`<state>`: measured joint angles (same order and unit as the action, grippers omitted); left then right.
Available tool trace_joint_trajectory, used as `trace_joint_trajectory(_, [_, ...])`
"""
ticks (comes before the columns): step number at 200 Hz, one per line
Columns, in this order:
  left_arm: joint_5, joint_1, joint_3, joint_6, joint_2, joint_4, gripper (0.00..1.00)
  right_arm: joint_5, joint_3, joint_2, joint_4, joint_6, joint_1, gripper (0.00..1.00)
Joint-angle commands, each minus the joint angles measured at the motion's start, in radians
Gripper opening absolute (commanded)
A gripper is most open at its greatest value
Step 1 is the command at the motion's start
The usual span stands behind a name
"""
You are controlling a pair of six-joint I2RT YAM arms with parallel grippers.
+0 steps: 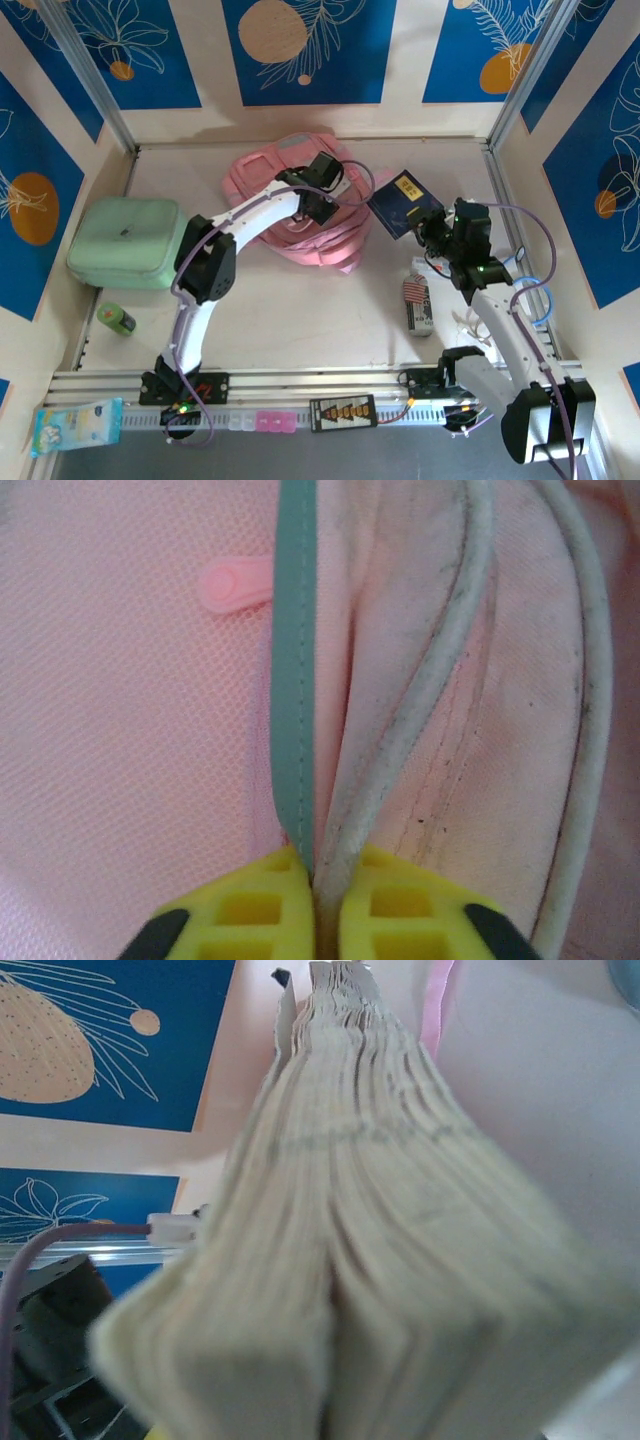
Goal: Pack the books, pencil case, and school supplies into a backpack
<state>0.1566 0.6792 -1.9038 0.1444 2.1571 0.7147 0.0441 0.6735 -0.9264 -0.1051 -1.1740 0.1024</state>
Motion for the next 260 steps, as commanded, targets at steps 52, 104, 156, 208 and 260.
trace_joint_trajectory(52, [0.085,0.001,0.18,-0.058,-0.341,-0.217,0.0,-0.026,-0.027,0.095,-0.084,0.127,-0.016,0.0])
trace_joint_trajectory(104, [0.077,0.0,0.184,-0.094,-0.392,-0.274,0.0,0.091,-0.109,0.152,-0.043,0.139,0.05,0.0])
trace_joint_trajectory(156, [0.056,0.001,0.137,-0.107,-0.365,-0.277,0.0,0.085,-0.14,0.051,0.177,-0.042,0.209,0.01])
trace_joint_trajectory(208, [0.02,0.0,0.124,-0.117,-0.37,-0.276,0.0,0.068,-0.042,-0.179,0.344,-0.134,0.274,0.01])
trace_joint_trajectory(260, [-0.014,-0.003,0.115,-0.124,-0.375,-0.257,0.0,0.054,0.07,-0.398,0.474,-0.178,0.313,0.0])
